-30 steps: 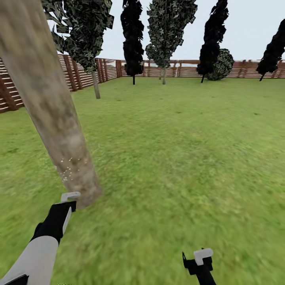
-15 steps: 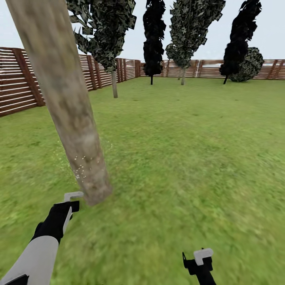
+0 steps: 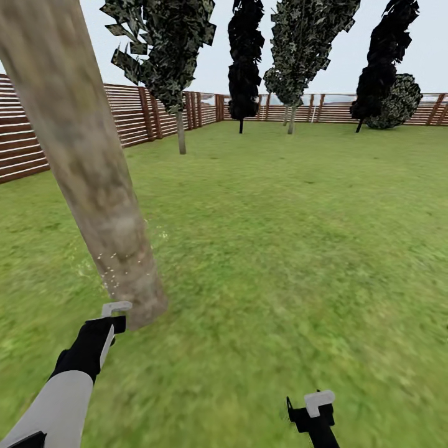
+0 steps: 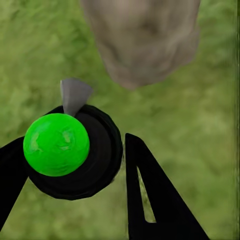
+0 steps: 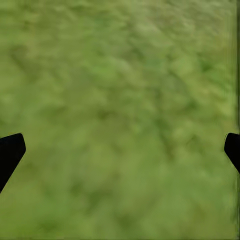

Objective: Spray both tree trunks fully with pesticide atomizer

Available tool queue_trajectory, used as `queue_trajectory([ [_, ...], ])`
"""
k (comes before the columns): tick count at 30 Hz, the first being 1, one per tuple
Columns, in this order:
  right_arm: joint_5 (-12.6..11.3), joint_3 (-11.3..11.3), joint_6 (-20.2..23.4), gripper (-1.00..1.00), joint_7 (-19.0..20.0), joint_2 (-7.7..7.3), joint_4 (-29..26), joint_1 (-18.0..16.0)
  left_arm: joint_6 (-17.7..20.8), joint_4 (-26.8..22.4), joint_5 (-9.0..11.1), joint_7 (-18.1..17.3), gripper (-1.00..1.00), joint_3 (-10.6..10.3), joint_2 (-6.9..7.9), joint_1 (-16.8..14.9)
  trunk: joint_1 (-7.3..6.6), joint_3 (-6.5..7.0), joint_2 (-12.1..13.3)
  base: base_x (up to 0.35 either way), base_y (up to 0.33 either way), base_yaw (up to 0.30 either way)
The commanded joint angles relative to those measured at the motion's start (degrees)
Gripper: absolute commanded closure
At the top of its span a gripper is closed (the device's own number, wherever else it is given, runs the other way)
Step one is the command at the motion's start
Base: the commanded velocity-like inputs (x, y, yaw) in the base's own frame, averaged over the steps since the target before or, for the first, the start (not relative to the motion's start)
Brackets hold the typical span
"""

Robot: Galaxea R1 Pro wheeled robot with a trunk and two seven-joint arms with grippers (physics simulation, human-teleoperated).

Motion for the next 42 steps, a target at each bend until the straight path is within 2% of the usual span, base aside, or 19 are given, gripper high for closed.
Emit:
queue_trajectory([
  [1,0.36,0.45,0.01,-1.00,-0.60,-0.01,0.05,-0.03,0.28,-0.08,-0.07,0.04,1.00,0.03,-0.02,-0.03,0.00,-0.05,-0.02,0.135,-0.246,0.000],
  [20,0.36,0.45,0.01,-1.00,-0.60,0.08,0.05,-0.03,0.29,-0.25,-0.07,0.11,1.00,0.05,0.08,-0.03,0.00,-0.05,-0.02,0.089,-0.260,0.098],
  [32,0.36,0.45,0.01,-1.00,-0.60,0.08,0.06,-0.03,0.26,-0.16,-0.01,0.11,1.00,0.05,0.06,-0.03,0.00,-0.05,-0.02,0.153,-0.258,0.241],
  [42,0.36,0.45,0.01,-1.00,-0.60,0.02,0.06,-0.03,0.26,-0.16,0.00,0.11,1.00,0.05,0.05,-0.03,0.00,-0.05,-0.02,0.168,-0.234,0.014],
])
